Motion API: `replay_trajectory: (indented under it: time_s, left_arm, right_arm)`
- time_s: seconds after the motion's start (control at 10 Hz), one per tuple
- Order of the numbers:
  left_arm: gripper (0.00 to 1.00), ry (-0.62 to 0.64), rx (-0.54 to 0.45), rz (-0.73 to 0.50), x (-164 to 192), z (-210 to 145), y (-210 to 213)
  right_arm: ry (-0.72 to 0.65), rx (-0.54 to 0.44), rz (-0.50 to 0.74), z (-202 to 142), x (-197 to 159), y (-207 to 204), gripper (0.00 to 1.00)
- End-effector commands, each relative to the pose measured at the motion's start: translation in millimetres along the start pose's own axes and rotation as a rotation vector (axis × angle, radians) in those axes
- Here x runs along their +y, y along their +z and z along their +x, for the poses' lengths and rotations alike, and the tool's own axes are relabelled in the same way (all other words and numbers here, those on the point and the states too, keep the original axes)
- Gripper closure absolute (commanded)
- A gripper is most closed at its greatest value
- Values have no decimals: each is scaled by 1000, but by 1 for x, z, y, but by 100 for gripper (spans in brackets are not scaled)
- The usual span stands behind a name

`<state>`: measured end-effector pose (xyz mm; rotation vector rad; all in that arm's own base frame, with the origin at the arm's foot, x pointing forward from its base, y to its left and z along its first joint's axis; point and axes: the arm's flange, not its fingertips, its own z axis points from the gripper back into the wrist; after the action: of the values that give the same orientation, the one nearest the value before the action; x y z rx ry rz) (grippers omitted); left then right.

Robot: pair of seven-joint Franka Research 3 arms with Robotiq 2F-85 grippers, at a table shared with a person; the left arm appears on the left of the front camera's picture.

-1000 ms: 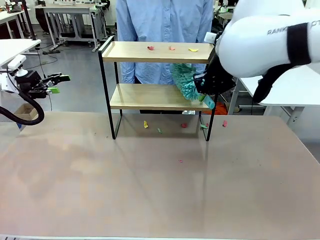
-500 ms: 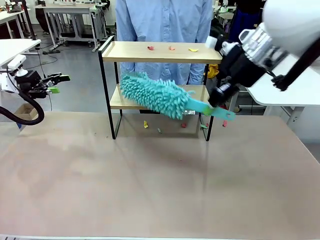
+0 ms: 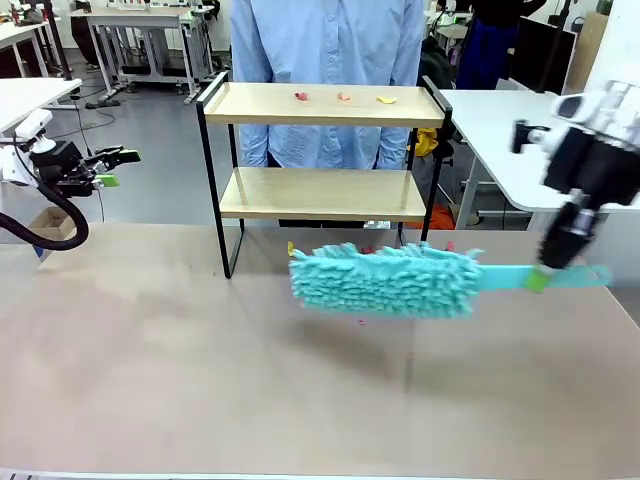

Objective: Clean the shelf.
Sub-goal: Clean the specific section of the Shelf indicated by the human with the Duster.

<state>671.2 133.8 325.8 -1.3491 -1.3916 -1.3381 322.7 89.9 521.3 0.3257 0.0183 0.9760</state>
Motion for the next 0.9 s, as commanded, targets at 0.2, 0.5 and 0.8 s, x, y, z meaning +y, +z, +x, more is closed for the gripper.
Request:
replay_trajectory:
  time_s: [0.2,0.5,0.8]
  left_arm:
    - [0,-15,10,-8,-1,2,0]
    - [0,-15,10,-8,-1,2,0]
    - [0,-15,10,-8,-1,2,0]
  right_arm:
    - [36,157,-69,-63,-27,22,87]
    - [7,164,-65,-67,-28,18,87]
    - [7,164,-65,-67,-28,18,87]
